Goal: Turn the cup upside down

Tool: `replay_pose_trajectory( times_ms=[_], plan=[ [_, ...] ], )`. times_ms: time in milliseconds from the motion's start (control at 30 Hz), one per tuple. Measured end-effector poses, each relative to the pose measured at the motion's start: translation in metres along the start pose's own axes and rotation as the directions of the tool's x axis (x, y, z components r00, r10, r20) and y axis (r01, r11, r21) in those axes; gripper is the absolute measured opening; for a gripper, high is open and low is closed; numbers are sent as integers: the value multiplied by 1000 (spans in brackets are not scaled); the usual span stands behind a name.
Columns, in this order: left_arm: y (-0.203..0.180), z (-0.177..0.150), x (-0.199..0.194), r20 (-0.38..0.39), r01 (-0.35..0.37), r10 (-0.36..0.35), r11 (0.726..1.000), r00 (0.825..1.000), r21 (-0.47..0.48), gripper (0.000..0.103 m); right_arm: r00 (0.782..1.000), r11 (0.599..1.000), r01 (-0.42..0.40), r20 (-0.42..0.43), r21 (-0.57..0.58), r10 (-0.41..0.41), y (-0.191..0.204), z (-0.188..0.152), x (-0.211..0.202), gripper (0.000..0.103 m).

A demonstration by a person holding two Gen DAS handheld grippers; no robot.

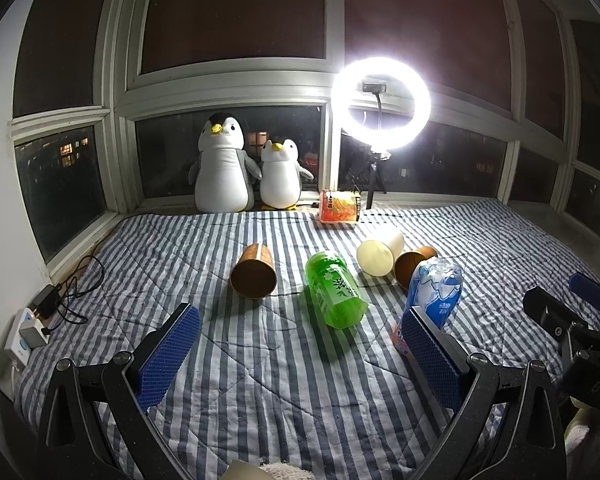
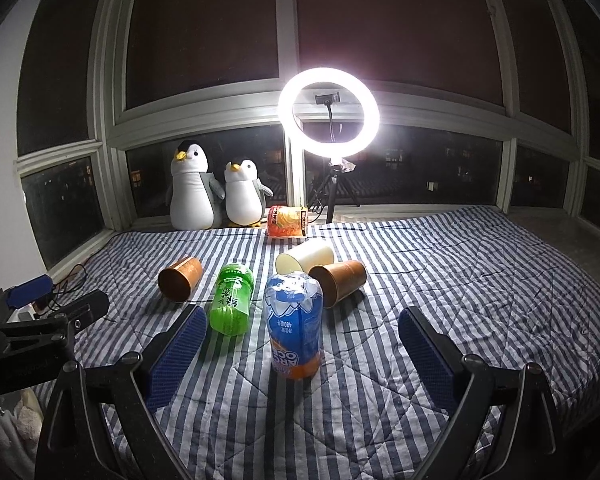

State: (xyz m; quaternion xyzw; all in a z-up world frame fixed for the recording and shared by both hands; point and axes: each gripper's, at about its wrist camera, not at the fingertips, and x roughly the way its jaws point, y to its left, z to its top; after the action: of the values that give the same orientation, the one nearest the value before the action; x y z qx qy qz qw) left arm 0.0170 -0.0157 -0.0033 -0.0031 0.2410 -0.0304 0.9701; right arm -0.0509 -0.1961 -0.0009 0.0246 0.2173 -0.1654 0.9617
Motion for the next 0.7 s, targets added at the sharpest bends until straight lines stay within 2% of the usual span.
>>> replay_pose_trajectory(
  times_ms=[700],
  plan=[
    [-1, 1, 1, 0, 0, 0, 1000, 1000, 7, 102, 1000, 1000, -6, -8, 1, 6, 0, -1, 2, 95]
  ],
)
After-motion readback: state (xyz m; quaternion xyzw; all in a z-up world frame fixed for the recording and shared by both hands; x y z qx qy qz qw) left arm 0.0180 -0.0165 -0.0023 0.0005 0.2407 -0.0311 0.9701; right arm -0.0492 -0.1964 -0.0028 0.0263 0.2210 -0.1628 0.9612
